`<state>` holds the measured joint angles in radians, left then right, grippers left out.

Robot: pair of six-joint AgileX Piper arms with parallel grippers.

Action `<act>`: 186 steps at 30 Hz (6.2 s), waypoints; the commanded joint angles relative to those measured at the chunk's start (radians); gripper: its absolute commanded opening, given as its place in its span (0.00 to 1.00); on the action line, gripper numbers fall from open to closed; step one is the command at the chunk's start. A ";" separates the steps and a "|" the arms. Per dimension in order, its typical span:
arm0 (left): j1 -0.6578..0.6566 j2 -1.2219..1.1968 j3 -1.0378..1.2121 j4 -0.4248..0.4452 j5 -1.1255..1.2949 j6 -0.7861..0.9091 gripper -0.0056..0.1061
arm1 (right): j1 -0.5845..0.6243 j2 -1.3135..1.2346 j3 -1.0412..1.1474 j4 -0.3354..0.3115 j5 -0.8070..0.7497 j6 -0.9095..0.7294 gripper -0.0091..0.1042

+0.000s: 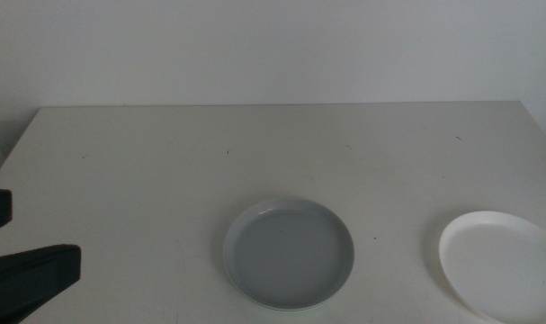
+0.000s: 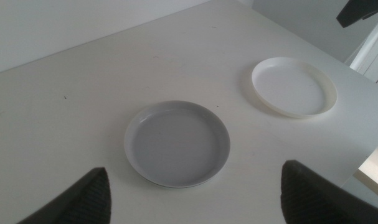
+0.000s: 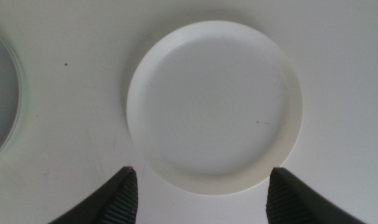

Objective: Stack the three bowls on top of each other.

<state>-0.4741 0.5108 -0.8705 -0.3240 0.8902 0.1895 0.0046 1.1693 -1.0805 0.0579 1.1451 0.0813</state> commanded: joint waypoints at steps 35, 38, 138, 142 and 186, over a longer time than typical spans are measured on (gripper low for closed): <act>-0.004 0.007 -0.024 -0.027 -0.070 -0.006 0.93 | -0.284 0.564 -0.067 -0.013 -0.248 -0.263 0.54; -0.004 0.007 -0.024 -0.027 -0.070 -0.006 0.93 | -0.292 0.598 -0.067 0.001 -0.247 -0.263 0.54; -0.004 0.007 -0.024 -0.026 -0.070 -0.006 0.93 | 0.378 0.726 -0.472 0.339 -0.042 -0.180 0.60; -0.004 0.007 -0.024 -0.026 -0.070 -0.006 0.93 | 0.374 0.726 -0.578 0.339 0.031 -0.180 0.62; 0.387 0.350 -0.292 0.300 -0.124 -0.110 0.93 | 0.024 -0.012 -0.252 0.106 -0.212 -0.228 0.54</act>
<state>-0.0911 0.8974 -1.1358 0.0292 0.8434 0.0558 0.0348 1.2329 -1.3531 0.1639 1.0321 -0.1206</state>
